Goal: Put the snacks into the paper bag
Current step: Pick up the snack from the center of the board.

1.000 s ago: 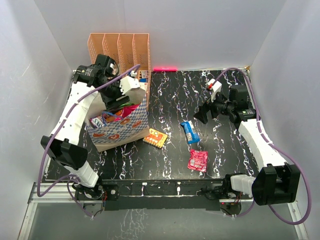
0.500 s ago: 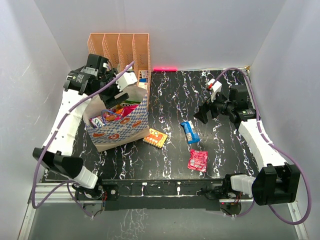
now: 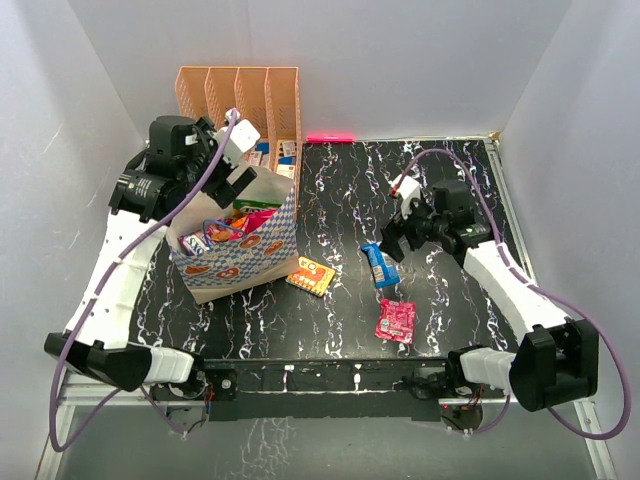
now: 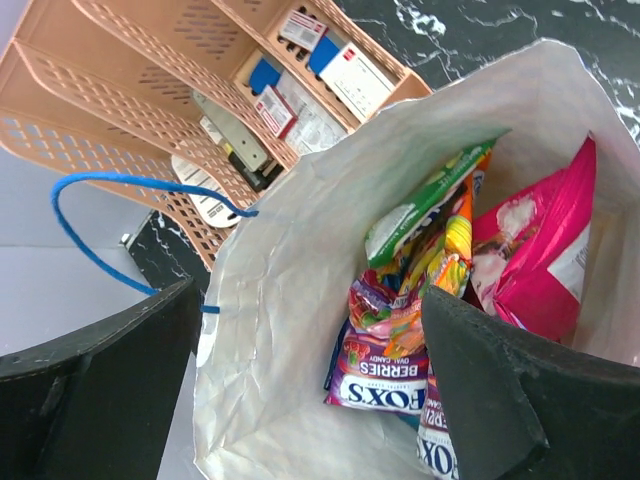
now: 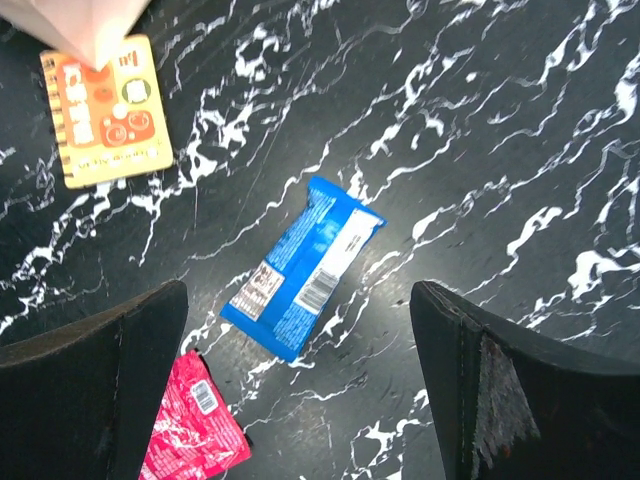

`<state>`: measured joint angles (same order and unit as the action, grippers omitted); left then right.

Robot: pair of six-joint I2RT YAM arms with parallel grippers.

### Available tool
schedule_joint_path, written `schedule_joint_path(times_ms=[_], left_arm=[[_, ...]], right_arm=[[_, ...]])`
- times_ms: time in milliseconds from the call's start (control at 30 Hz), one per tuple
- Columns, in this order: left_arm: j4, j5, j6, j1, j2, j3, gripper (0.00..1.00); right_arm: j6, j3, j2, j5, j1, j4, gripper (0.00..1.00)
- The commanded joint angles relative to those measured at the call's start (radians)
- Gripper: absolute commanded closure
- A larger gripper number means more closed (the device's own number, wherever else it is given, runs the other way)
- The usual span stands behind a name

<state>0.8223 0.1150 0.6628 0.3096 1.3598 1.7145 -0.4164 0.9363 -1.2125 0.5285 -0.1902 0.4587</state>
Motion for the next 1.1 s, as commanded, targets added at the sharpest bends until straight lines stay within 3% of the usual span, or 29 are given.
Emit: schedule_joint_path(times_ms=[0,233,533,1067], left_arm=[[-0.176,-0.05,-0.098,-0.006,-0.066,-0.058,0.08],[-0.196,-0.047,-0.157,-0.006,-0.072,-0.059,0.02],[-0.187,-0.015,-0.163,-0.006,-0.073,-0.05,0.01],[-0.177,0.008,-0.15,-0.006,-0.085,-0.058,0.02]], right_arm=[[0.014,-0.057,0.012,-0.121,-0.059,-0.066,0.01],[0.062,-0.155,-0.036,-0.27,-0.138,-0.159,0.02],[0.144,-0.175,-0.144,-0.367,-0.192,-0.242,0.01],[0.171,-0.137,-0.304,-0.519,-0.25,-0.22,0.02]])
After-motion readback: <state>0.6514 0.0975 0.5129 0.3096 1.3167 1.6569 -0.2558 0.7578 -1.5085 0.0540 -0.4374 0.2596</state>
